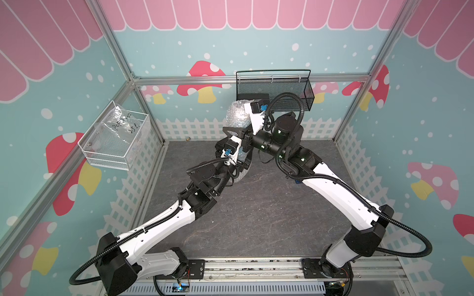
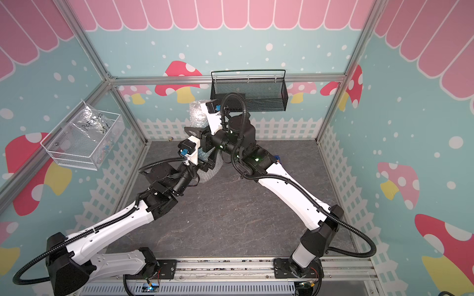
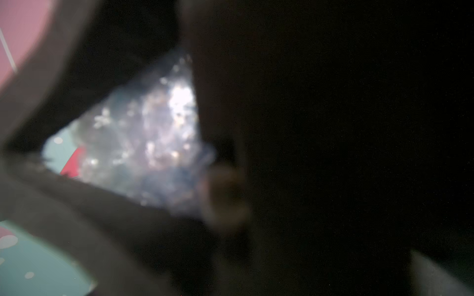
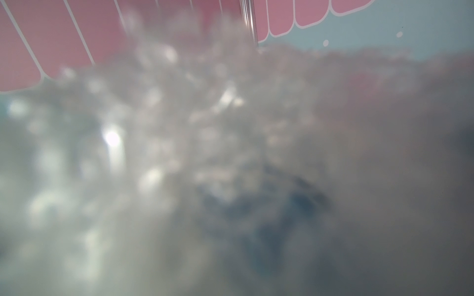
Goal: Wrap wine bottles in bubble wrap
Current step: Wrap the wine bottle in bubble wrap.
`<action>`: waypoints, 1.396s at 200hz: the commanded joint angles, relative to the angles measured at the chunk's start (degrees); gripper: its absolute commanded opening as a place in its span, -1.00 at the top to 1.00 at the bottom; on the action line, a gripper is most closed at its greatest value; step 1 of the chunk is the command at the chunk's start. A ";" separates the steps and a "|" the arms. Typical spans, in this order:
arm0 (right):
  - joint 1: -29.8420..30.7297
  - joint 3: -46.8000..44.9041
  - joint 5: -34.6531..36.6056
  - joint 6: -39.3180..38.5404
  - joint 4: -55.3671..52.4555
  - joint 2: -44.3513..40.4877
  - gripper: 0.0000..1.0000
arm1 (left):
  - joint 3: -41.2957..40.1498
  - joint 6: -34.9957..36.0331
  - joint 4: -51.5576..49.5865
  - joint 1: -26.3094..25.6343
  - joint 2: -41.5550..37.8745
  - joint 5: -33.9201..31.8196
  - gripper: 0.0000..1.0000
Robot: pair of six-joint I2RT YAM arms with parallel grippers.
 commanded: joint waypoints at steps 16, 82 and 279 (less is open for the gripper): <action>0.91 0.77 -5.36 2.19 7.14 -3.89 0.77 | 0.94 3.06 -2.29 -0.13 0.20 1.38 0.13; -0.24 -0.56 -20.09 -0.80 9.96 -4.10 -0.45 | -0.23 -1.81 -5.58 2.64 -7.13 21.66 0.43; -7.16 2.77 -31.31 4.77 11.62 -1.38 0.97 | -4.73 -12.69 -7.75 9.82 -16.70 31.35 -0.99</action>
